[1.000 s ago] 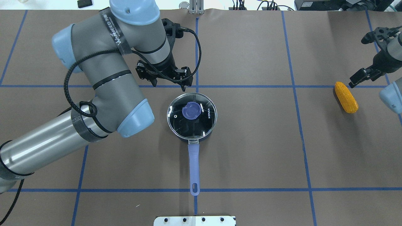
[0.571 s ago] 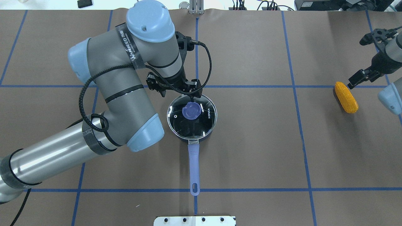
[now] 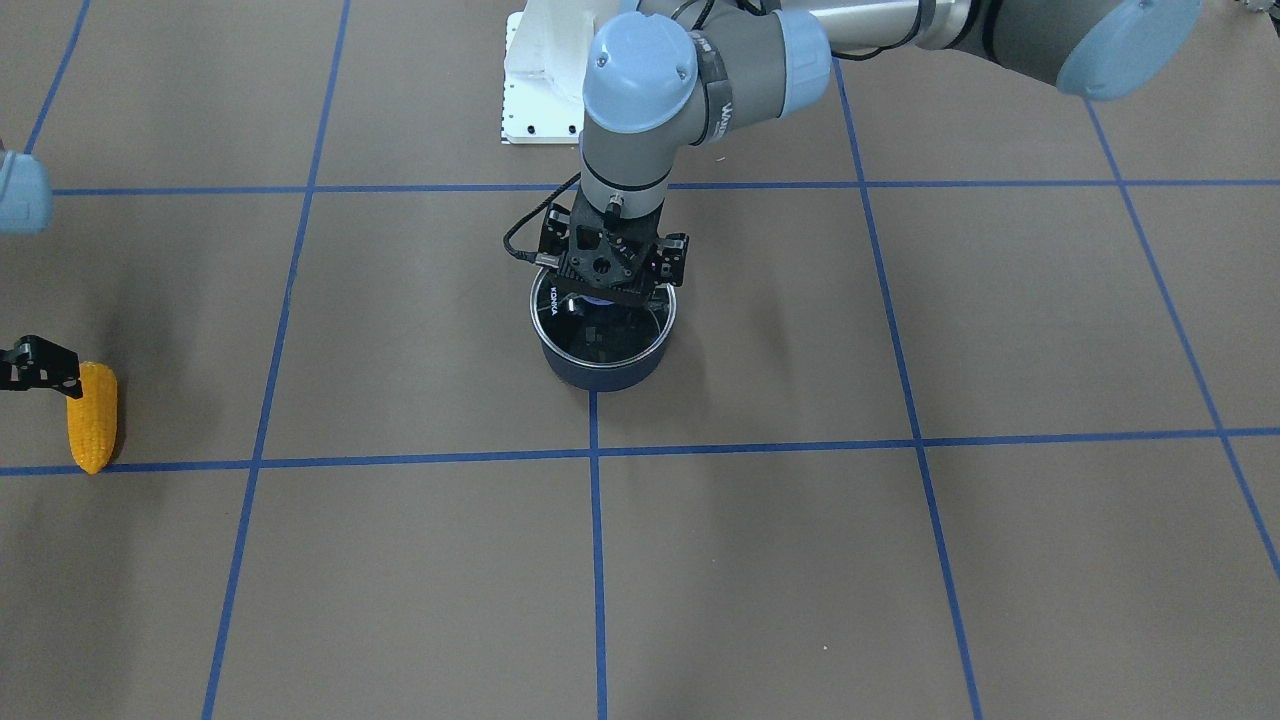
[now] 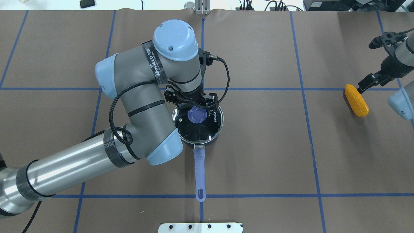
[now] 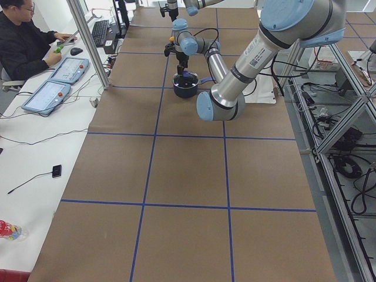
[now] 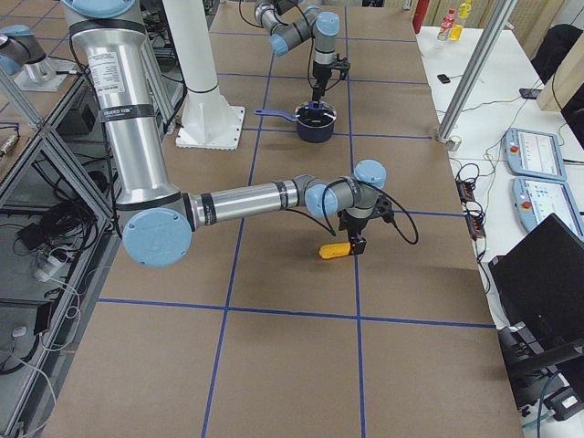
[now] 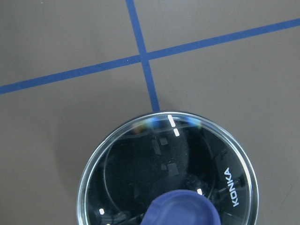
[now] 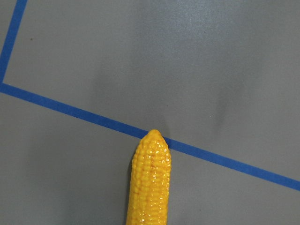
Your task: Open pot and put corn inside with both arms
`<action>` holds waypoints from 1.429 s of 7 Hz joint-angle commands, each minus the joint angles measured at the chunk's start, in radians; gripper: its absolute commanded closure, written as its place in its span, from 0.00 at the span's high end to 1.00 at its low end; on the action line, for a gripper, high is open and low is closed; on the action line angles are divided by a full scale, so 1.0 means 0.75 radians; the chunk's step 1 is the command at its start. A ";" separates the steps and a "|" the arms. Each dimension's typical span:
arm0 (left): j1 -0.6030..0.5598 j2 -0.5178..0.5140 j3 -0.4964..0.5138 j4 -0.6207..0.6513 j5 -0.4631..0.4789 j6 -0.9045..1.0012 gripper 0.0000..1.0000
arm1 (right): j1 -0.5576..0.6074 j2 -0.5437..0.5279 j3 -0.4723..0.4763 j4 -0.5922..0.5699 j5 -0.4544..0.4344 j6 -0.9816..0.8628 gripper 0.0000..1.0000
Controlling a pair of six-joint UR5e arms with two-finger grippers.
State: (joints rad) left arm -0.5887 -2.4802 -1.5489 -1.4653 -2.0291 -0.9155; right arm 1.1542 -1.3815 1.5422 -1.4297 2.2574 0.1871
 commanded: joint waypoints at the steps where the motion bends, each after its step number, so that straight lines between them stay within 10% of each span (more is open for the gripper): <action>1: 0.008 0.004 0.016 -0.020 -0.001 0.002 0.99 | -0.001 -0.001 0.001 0.000 -0.001 0.000 0.98; 10: 0.051 0.006 0.014 -0.022 0.024 -0.041 0.84 | -0.054 -0.009 0.003 0.006 -0.011 0.070 0.98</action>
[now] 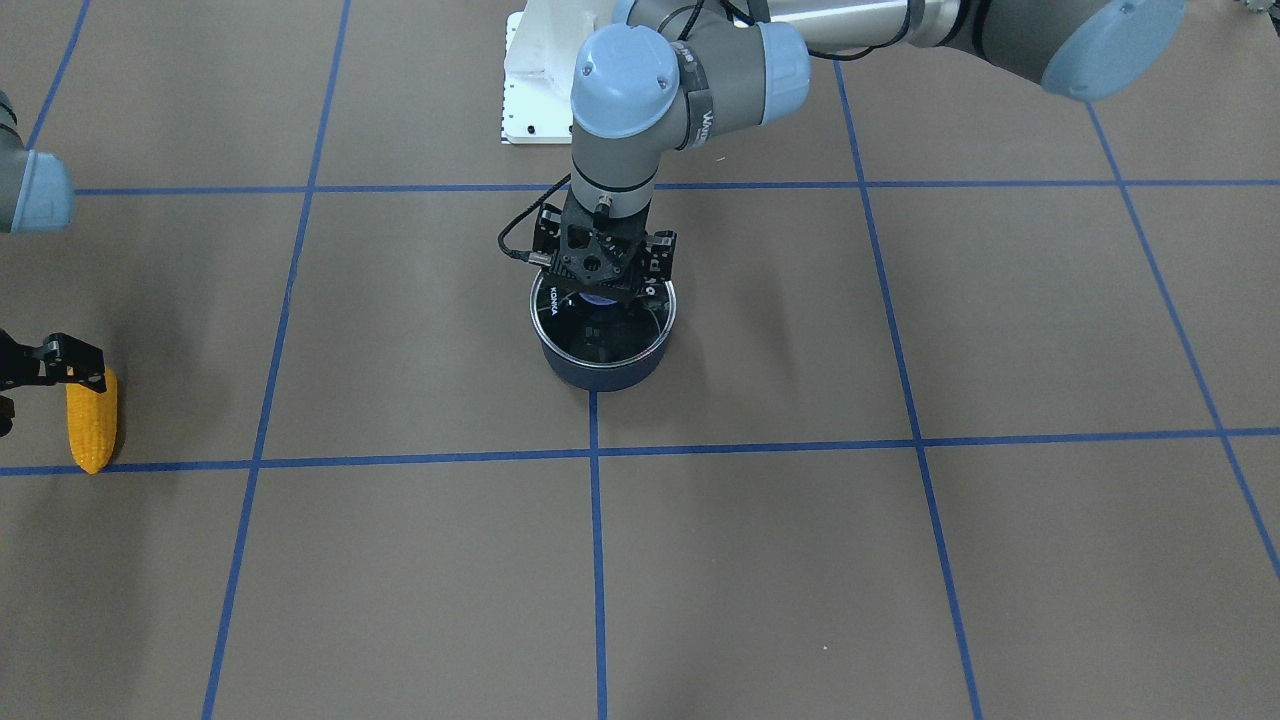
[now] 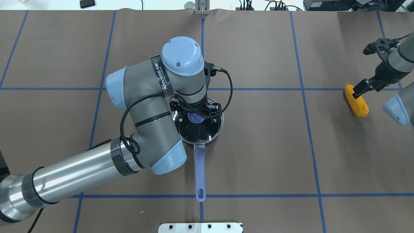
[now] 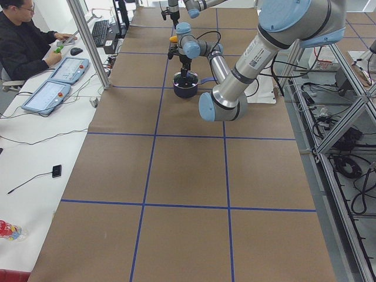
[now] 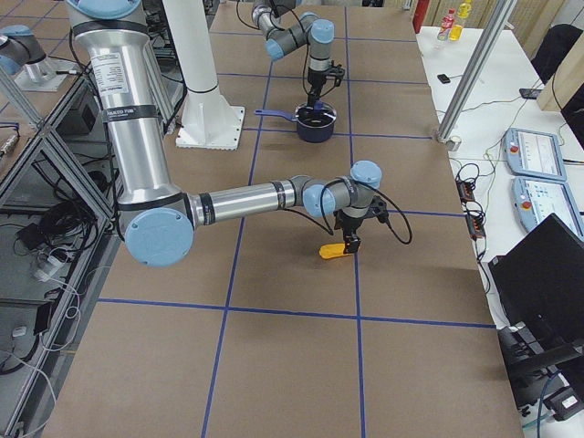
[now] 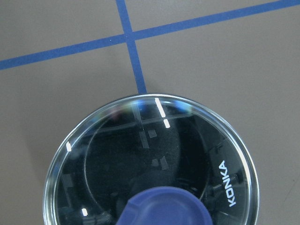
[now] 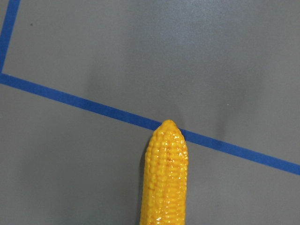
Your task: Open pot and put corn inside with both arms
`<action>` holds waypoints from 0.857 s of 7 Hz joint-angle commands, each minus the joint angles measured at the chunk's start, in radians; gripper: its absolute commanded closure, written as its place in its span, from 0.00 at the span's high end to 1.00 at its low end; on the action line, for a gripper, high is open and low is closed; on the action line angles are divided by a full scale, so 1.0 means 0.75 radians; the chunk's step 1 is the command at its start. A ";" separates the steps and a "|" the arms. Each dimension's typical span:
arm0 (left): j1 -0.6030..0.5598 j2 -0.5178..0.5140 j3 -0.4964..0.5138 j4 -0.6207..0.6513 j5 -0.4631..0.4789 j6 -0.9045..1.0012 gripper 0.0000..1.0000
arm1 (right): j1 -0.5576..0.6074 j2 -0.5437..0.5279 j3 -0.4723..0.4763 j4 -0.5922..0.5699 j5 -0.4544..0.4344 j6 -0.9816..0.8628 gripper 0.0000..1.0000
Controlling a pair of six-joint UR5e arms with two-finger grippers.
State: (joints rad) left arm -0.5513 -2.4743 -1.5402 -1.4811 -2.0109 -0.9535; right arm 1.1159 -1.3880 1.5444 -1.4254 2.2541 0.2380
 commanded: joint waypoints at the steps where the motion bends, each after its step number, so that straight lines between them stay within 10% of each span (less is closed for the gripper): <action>1: 0.001 0.000 0.008 -0.029 0.002 0.011 0.84 | -0.005 0.002 0.000 0.000 -0.011 0.002 0.98; 6: 0.001 0.002 0.010 -0.038 0.002 0.011 0.76 | -0.009 0.000 0.002 0.000 -0.013 0.002 0.98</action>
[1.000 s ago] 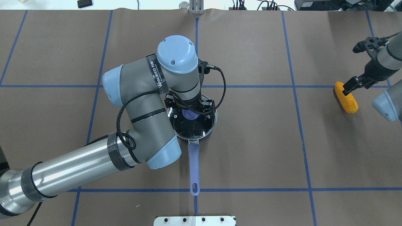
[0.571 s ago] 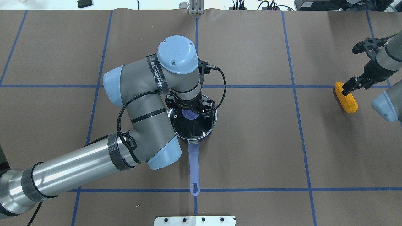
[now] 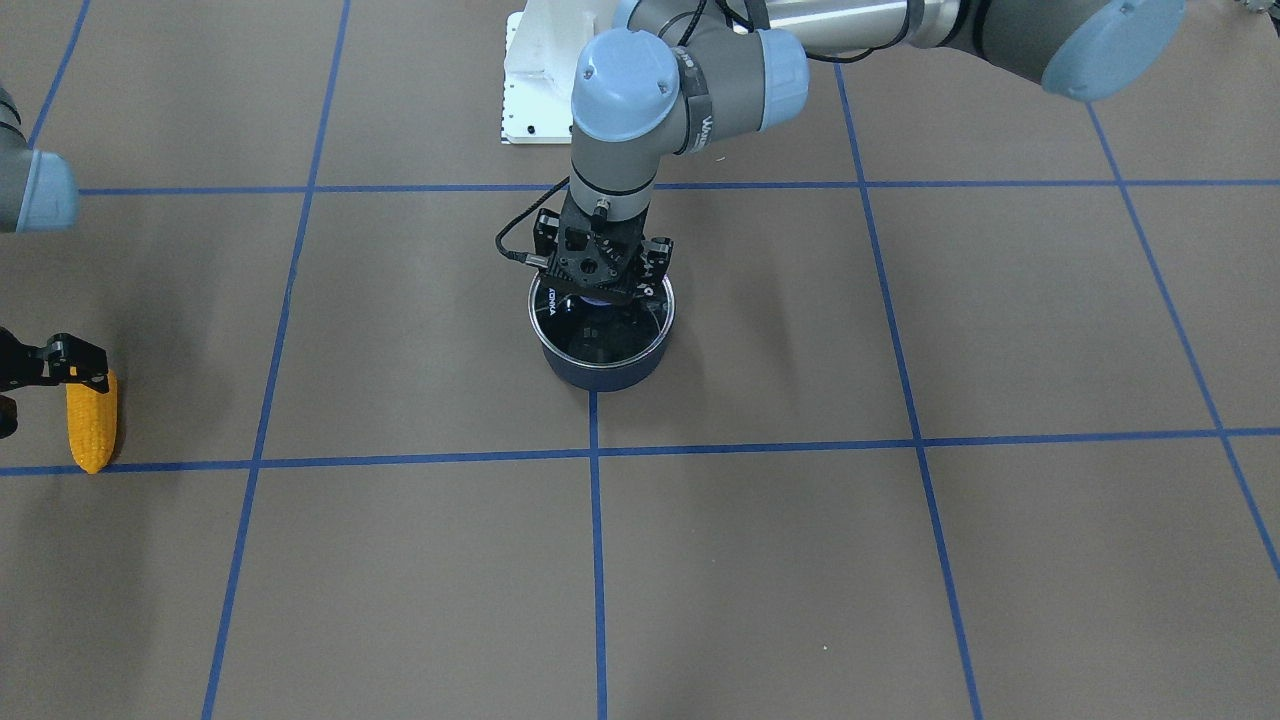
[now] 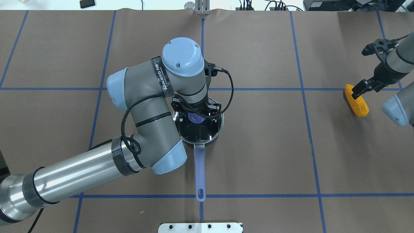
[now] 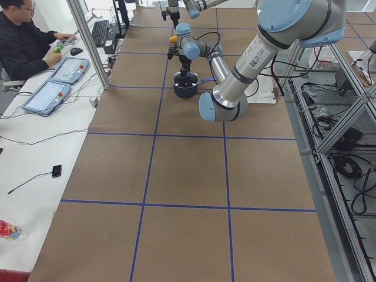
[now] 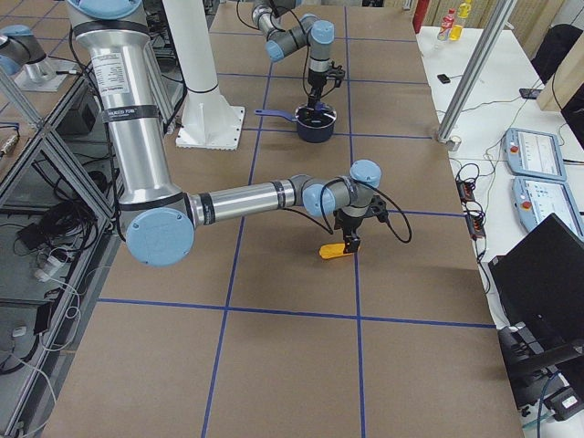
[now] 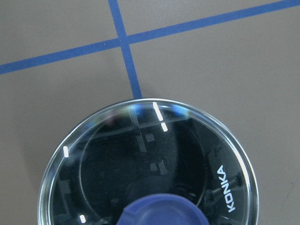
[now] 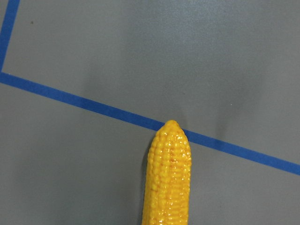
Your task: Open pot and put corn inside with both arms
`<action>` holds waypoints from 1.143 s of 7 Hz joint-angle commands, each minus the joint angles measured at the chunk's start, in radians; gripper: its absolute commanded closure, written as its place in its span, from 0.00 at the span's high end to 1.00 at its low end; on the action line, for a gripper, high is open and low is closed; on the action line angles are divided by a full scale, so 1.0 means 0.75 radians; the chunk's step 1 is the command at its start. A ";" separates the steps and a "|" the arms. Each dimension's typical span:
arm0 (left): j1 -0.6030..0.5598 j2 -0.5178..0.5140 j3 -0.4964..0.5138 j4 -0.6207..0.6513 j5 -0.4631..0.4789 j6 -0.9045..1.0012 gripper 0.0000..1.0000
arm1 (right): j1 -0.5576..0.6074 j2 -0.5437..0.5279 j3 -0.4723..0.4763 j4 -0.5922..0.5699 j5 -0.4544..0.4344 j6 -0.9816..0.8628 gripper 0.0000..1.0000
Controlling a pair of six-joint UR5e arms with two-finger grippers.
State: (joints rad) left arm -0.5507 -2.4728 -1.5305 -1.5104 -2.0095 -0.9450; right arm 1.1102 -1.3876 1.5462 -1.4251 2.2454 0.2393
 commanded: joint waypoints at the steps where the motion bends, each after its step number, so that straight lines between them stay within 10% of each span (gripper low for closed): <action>1: 0.000 0.000 -0.007 0.001 0.000 0.000 0.70 | -0.001 -0.001 0.000 0.002 -0.002 0.000 0.98; 8: -0.047 0.000 -0.039 0.001 -0.008 0.014 0.66 | -0.014 -0.003 0.000 0.032 -0.020 0.000 0.98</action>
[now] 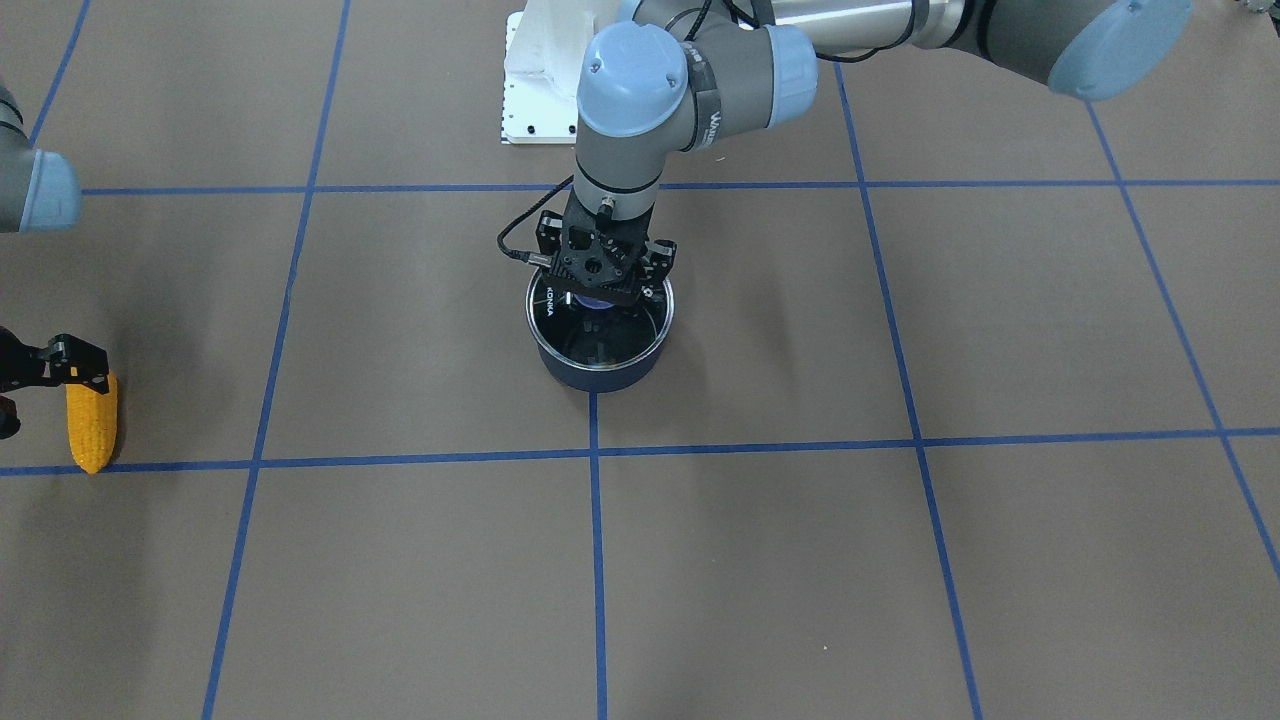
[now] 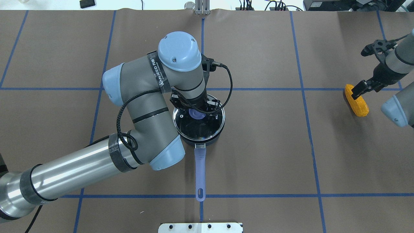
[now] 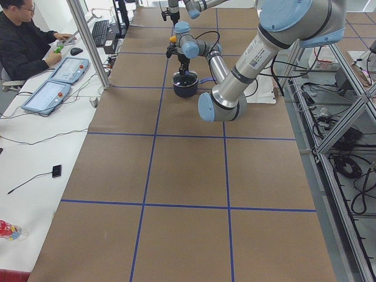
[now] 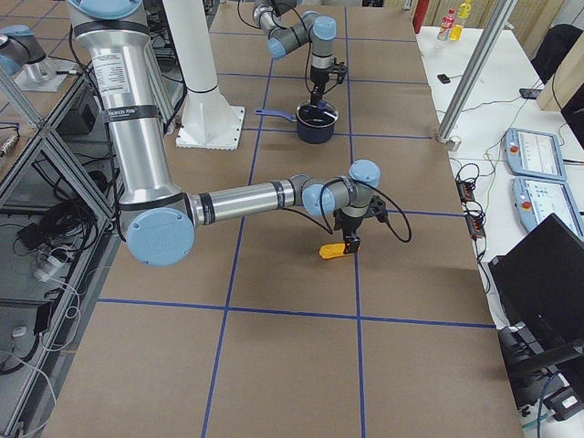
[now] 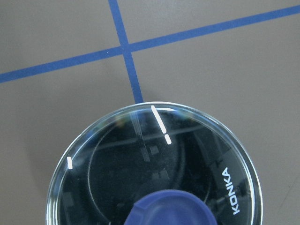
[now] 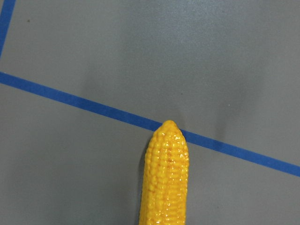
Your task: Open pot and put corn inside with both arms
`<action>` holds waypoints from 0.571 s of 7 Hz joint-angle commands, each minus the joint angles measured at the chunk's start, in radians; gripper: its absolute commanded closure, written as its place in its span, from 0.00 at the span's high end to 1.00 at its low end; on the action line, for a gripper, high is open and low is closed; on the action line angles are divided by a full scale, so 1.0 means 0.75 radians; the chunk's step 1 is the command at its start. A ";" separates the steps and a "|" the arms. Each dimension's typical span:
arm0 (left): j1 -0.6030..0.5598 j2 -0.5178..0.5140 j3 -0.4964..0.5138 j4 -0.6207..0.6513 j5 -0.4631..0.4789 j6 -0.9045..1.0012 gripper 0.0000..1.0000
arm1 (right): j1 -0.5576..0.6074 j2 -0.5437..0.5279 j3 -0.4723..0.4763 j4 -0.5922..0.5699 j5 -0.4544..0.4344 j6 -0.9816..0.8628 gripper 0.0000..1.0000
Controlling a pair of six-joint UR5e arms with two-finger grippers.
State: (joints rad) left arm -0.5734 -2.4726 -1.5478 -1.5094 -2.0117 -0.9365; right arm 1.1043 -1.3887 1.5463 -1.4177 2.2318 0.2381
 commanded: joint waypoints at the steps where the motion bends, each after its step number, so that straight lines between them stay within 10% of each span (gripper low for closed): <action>1: -0.035 0.002 -0.039 0.002 -0.011 0.009 0.66 | -0.014 -0.014 -0.004 0.053 -0.028 0.002 0.98; 4: -0.117 0.020 -0.094 0.002 -0.099 0.011 0.66 | -0.039 -0.032 -0.004 0.074 -0.055 0.004 0.98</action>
State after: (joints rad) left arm -0.6326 -2.4676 -1.6039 -1.5073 -2.0475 -0.9294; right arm 1.0833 -1.4046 1.5439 -1.3729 2.1949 0.2396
